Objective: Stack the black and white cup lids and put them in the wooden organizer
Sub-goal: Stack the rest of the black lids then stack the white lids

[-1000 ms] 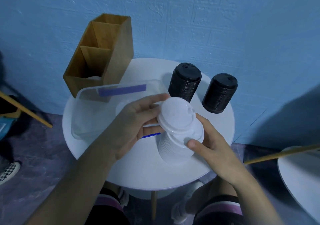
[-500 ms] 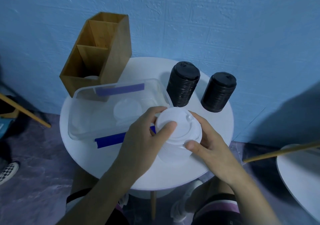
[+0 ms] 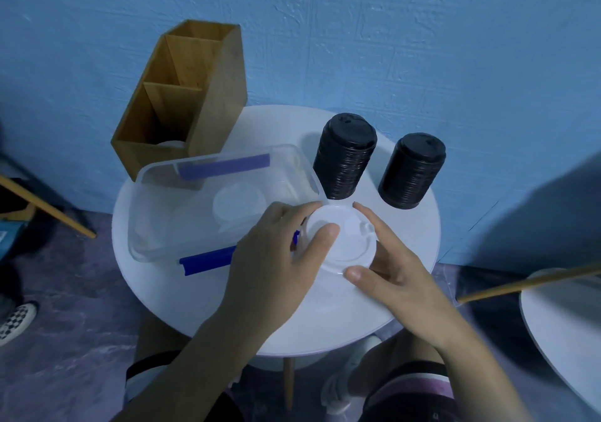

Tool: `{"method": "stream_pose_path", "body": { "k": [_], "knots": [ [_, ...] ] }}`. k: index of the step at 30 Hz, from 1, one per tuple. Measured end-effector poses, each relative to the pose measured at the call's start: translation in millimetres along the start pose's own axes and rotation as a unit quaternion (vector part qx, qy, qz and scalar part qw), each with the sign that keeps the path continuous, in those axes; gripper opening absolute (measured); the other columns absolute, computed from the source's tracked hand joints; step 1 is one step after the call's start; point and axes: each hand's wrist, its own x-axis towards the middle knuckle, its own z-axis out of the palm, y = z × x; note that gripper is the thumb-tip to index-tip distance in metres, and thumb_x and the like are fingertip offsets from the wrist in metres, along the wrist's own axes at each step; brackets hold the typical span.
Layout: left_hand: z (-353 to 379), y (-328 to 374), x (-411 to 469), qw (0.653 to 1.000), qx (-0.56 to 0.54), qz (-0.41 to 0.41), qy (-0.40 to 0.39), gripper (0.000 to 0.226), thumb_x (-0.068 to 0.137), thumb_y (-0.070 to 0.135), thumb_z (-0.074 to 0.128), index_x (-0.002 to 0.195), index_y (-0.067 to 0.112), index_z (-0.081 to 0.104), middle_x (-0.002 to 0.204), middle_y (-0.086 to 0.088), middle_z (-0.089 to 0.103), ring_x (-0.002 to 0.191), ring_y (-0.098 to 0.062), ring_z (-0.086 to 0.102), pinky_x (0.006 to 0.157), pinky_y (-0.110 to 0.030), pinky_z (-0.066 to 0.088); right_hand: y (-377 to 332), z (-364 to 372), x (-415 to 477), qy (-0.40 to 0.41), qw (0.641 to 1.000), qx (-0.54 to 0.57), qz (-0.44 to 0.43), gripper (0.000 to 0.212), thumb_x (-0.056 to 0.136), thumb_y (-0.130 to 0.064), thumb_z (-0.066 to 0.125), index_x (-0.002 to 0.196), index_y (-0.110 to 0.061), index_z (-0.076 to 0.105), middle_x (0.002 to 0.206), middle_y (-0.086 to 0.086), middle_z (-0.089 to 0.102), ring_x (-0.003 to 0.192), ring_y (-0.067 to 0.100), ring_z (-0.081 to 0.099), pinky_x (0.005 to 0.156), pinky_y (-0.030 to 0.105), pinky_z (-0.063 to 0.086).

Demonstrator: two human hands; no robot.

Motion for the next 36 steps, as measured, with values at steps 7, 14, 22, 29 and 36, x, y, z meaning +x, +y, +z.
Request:
{"method": "stream_pose_path", "body": {
  "k": [7, 14, 22, 29, 36],
  "knots": [
    [0, -14, -16, 0.997, -0.07, 0.002, -0.029, 0.072, 0.079, 0.085, 0.035, 0.134, 0.043, 0.057, 0.131, 0.027, 0.06, 0.114, -0.002, 0.061, 0.098, -0.021, 0.053, 0, -3, 1, -0.003, 1.0, -0.021, -0.008, 0.059, 0.088, -0.028, 0.07, 0.132, -0.063, 0.047, 0.135, -0.021, 0.06, 0.127, 0.007, 0.056, 0.097, 0.016, 0.046],
    [-6, -16, -9, 0.996, -0.068, 0.036, -0.049, 0.065, 0.082, 0.075, 0.045, 0.131, 0.036, 0.062, 0.127, 0.021, 0.064, 0.103, 0.006, 0.062, 0.082, -0.001, 0.047, 7, 4, 2, 0.03, 0.999, -0.011, 0.006, 0.077, 0.073, -0.039, 0.081, 0.142, -0.043, 0.045, 0.13, -0.025, 0.06, 0.123, 0.0, 0.056, 0.093, 0.013, 0.048],
    [-51, -33, 24, 0.979, 0.191, -0.005, -0.073, 0.063, 0.087, 0.065, 0.05, 0.139, 0.032, 0.059, 0.142, 0.006, 0.061, 0.124, -0.018, 0.058, 0.1, -0.032, 0.042, 6, 3, 4, 0.011, 0.999, -0.028, 0.01, 0.073, 0.081, -0.035, 0.077, 0.144, -0.042, 0.042, 0.136, -0.026, 0.055, 0.128, -0.003, 0.05, 0.096, 0.009, 0.043],
    [-62, -38, 28, 0.993, 0.049, -0.053, -0.097, 0.02, 0.093, 0.045, 0.062, 0.11, 0.034, 0.06, 0.105, 0.023, 0.061, 0.081, -0.001, 0.057, 0.064, -0.009, 0.04, 5, 4, 3, 0.012, 1.0, -0.015, 0.009, 0.071, 0.081, -0.033, 0.077, 0.142, -0.044, 0.042, 0.133, -0.028, 0.057, 0.127, -0.005, 0.051, 0.095, 0.008, 0.043],
    [-66, -5, 23, 0.988, -0.152, -0.018, -0.016, 0.031, 0.084, 0.063, 0.065, 0.09, 0.034, 0.054, 0.088, 0.033, 0.066, 0.088, 0.014, 0.064, 0.058, 0.0, 0.045, 4, 4, 2, 0.015, 1.0, -0.018, 0.005, 0.071, 0.081, -0.03, 0.076, 0.141, -0.045, 0.042, 0.133, -0.027, 0.057, 0.127, -0.004, 0.052, 0.095, 0.009, 0.043]
  ]
}}
